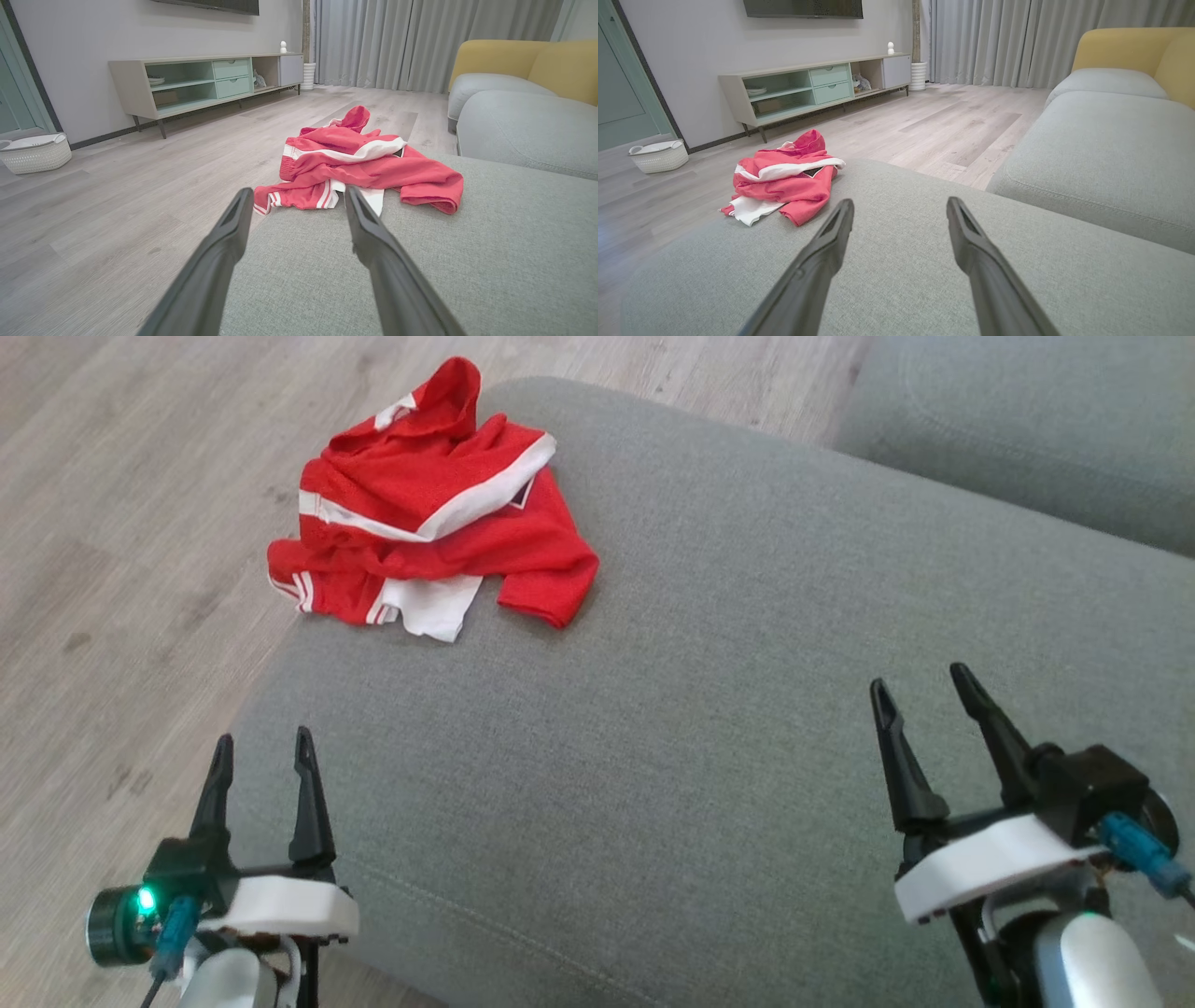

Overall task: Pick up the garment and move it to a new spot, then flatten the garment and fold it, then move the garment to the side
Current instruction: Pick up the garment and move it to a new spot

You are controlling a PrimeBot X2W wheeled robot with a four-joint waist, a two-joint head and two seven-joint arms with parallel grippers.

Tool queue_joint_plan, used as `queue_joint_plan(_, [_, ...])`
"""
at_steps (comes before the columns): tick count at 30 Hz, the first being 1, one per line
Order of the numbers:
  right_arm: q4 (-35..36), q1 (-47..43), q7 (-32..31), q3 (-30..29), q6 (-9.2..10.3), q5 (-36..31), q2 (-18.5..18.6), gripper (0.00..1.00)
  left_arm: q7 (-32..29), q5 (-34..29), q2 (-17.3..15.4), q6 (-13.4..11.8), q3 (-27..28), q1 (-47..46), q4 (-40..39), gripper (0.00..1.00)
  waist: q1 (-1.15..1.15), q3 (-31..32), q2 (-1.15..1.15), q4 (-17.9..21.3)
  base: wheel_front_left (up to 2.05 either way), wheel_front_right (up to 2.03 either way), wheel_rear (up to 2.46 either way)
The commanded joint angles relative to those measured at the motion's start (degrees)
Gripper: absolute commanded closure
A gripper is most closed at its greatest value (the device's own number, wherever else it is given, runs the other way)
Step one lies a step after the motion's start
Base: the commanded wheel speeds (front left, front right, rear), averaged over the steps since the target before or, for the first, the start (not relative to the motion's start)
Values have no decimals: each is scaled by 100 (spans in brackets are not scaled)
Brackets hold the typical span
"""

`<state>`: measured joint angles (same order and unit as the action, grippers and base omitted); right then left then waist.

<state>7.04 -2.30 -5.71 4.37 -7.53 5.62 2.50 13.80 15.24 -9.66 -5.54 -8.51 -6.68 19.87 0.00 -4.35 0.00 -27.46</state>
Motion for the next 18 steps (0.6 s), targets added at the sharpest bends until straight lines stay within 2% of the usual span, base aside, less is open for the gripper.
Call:
queue_joint_plan(1, [267, 325, -27, 106, 4, -69, 38, 0, 96, 5, -57, -11, 240, -256, -166, 0, 0, -79, 0, -1, 0, 0, 0])
queue_joint_plan(5, [424, 428, -170, 124, 4, -174, 40, 0, 104, 11, -57, 37, 229, -524, -38, 0, 0, -344, 0, 96, 0, 0, 0])
queue_joint_plan(10, [749, 601, -412, 90, 4, -258, 186, 0, 33, 94, -133, 235, 219, -1323, 398, 0, 0, -860, 0, 287, 0, 0, 0])
queue_joint_plan(18, [1275, 943, -756, -32, 4, -243, 503, 0, -595, 152, -335, 800, 0, -3191, 1829, 0, 0, -1744, 0, 596, 0, 0, 0])
